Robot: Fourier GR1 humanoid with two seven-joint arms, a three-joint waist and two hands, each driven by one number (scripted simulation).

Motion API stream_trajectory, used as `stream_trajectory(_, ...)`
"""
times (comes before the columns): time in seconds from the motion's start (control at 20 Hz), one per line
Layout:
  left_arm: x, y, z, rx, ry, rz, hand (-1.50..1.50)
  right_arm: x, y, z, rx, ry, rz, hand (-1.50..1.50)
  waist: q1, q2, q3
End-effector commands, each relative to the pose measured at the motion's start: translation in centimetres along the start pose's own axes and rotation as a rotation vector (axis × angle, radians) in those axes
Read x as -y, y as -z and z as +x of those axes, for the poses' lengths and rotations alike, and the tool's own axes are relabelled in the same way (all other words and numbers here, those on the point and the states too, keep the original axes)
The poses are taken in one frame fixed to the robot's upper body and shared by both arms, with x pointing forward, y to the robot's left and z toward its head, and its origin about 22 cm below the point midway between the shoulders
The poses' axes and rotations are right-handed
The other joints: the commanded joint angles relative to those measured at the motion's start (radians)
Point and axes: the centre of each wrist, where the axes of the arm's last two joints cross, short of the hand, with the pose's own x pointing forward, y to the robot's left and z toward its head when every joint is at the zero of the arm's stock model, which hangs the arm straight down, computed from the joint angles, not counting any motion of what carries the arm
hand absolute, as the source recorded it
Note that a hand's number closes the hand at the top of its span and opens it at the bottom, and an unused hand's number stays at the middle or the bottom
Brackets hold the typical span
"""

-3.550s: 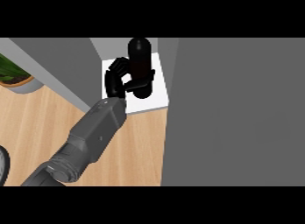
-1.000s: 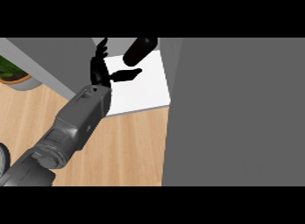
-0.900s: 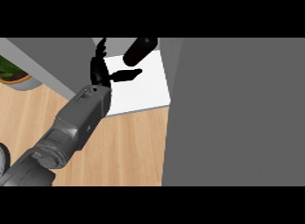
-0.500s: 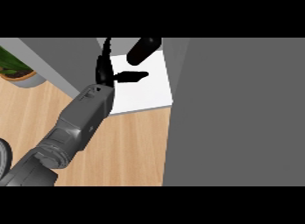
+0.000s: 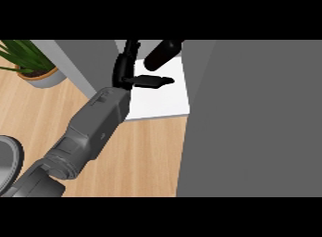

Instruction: Pick up the wine, place it into the cabinet and close the cabinet

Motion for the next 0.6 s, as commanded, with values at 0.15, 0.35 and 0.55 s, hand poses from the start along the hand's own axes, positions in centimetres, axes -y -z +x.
stream_trajectory(0.15, -1.4, 1.4, 1.6, 0.08, -0.18, -0.097, -1.5, 0.4, -0.8, 1.0, 0.003, -0.022, -0.045, -1.5, 0.061, -0.03, 0.01)
stream_trajectory(0.35, 0.9, 0.8, 1.9, 0.067, -0.187, -0.165, -1.5, 0.2, -2.8, 1.0, -0.022, -0.033, -0.079, -1.5, 0.091, -0.046, 0.011)
stream_trajectory(0.55, 4.5, 0.5, 3.6, 0.098, -0.177, -0.186, -1.5, -0.5, -2.8, 1.1, -0.032, -0.014, -0.095, -1.5, 0.106, -0.053, 0.011)
